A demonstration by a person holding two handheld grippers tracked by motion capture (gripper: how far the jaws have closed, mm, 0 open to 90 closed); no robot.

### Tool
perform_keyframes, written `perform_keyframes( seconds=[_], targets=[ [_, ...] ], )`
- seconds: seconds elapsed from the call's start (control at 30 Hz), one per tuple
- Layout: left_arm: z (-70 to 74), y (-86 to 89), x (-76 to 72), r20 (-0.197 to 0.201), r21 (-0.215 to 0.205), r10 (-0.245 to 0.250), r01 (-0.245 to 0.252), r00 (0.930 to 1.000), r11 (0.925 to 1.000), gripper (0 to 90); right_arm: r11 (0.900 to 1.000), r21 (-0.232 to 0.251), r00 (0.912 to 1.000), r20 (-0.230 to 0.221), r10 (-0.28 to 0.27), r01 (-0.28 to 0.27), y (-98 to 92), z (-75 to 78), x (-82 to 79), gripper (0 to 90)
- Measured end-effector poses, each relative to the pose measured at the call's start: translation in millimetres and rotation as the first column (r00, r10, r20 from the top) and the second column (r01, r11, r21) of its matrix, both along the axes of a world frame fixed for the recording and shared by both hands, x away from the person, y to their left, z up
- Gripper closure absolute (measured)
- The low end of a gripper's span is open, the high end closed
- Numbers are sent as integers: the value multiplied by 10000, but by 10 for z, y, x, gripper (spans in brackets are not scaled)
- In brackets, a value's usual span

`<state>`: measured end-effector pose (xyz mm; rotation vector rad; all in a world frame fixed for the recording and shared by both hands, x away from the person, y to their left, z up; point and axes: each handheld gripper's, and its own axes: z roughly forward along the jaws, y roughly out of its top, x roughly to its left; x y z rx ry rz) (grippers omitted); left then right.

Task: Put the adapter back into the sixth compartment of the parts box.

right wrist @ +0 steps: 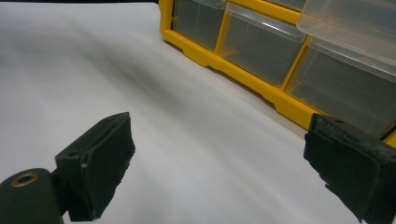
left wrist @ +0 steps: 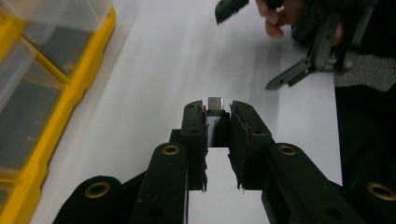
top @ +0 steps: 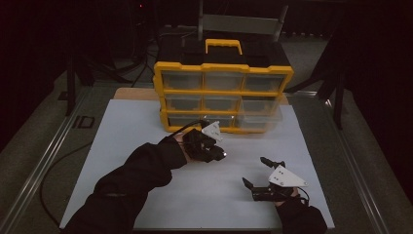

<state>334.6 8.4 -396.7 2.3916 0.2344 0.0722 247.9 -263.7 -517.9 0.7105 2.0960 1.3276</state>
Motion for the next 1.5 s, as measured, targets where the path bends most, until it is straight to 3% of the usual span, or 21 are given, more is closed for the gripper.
perform_keyframes(
  seconds=[0.27, 0.5, 0.93, 1.33, 1.5],
  targets=[
    [150, -61, 92, 145, -714, 359, -348, 9993, 9968, 776, 9999, 122, 9999, -92, -64, 65, 7, 1, -9, 83],
    [177, -121, 161, 200, -922, 541, -520, 9983, 9944, 776, 9999, 108, 9999, -109, -37, 38, 5, 0, -8, 82],
    [332, -227, 283, 316, -1698, 1258, -1187, 9915, 9783, 776, 9999, 114, 10000, -88, -24, 25, 5, -2, -4, 83],
    [396, -346, 439, 132, -2522, 1935, -1840, 9810, 9500, 776, 9999, 139, 10000, -73, -54, 55, 0, 3, -5, 83],
    [416, -399, 515, 32, -2983, 2380, -2262, 9713, 9273, 776, 10000, 89, 10000, -91, -35, 36, 3, -1, -7, 82]
  ],
)
